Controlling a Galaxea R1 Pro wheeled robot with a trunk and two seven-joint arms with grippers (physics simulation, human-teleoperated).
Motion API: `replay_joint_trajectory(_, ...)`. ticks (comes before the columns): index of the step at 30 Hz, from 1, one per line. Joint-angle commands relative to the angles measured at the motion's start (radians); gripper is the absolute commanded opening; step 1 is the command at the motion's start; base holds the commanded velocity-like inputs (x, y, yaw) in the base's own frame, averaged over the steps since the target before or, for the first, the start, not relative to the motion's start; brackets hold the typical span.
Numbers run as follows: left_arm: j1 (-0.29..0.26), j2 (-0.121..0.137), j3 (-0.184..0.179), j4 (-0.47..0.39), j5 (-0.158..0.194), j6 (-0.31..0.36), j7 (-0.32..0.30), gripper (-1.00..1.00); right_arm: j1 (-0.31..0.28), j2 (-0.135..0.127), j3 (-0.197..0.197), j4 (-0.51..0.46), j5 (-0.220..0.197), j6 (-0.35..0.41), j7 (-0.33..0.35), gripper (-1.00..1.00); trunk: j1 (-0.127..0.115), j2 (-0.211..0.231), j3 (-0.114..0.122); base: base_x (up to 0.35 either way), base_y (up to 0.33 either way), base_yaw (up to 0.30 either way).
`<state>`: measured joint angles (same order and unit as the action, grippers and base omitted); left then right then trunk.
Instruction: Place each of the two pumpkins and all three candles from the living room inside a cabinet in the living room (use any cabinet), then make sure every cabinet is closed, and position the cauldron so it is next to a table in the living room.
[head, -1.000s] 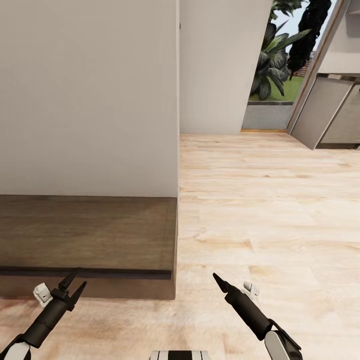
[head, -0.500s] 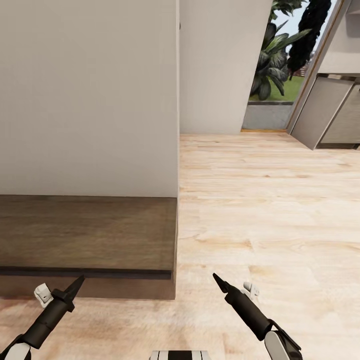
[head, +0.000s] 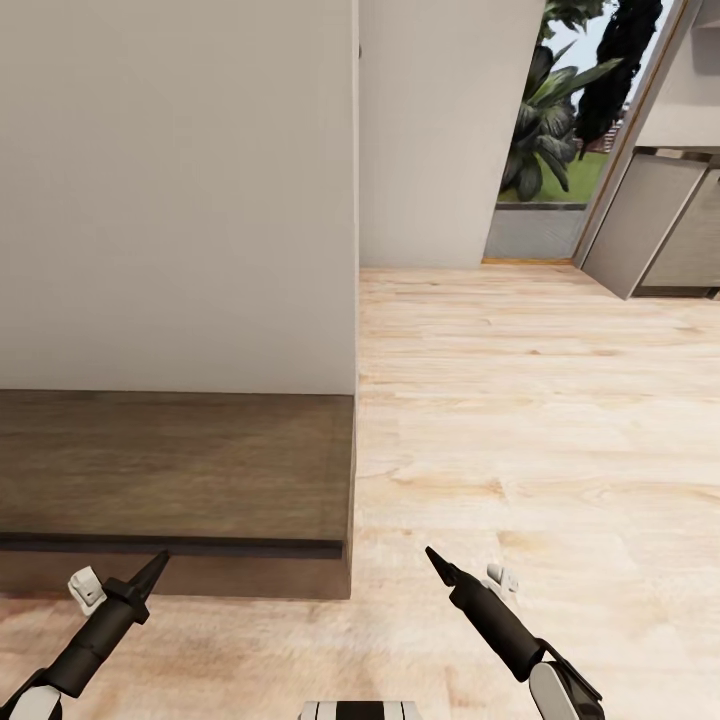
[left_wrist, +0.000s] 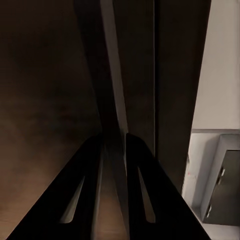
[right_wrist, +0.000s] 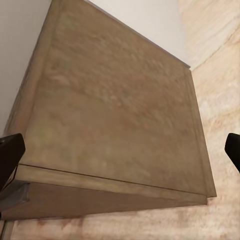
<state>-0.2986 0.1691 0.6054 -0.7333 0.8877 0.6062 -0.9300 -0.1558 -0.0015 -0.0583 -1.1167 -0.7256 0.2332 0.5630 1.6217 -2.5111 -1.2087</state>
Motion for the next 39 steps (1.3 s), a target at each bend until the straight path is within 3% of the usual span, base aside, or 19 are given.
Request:
replay_joint_trajectory(1,-0.001,0.000,0.000,-0.002,0.011,0.007,-0.005,-1.00,0.000,0.000,0.000,0.000,0.000,0.000,0.000,1.00,0.000,0.000,0.000,0.000,0.000,0.000)
replay_joint_trajectory(13,-0.001,0.000,0.001,-0.002,0.011,0.006,-0.007,-1.00,0.001,0.000,-0.002,0.000,0.000,-0.002,0.000,1.00,0.000,0.000,0.000,-0.017,0.000,0.000)
replay_joint_trajectory(39,-0.001,0.000,0.001,-0.002,0.011,0.006,-0.007,-1.00,0.000,0.000,-0.002,0.000,-0.001,-0.002,0.000,1.00,0.000,0.000,0.000,-0.117,0.018,0.000)
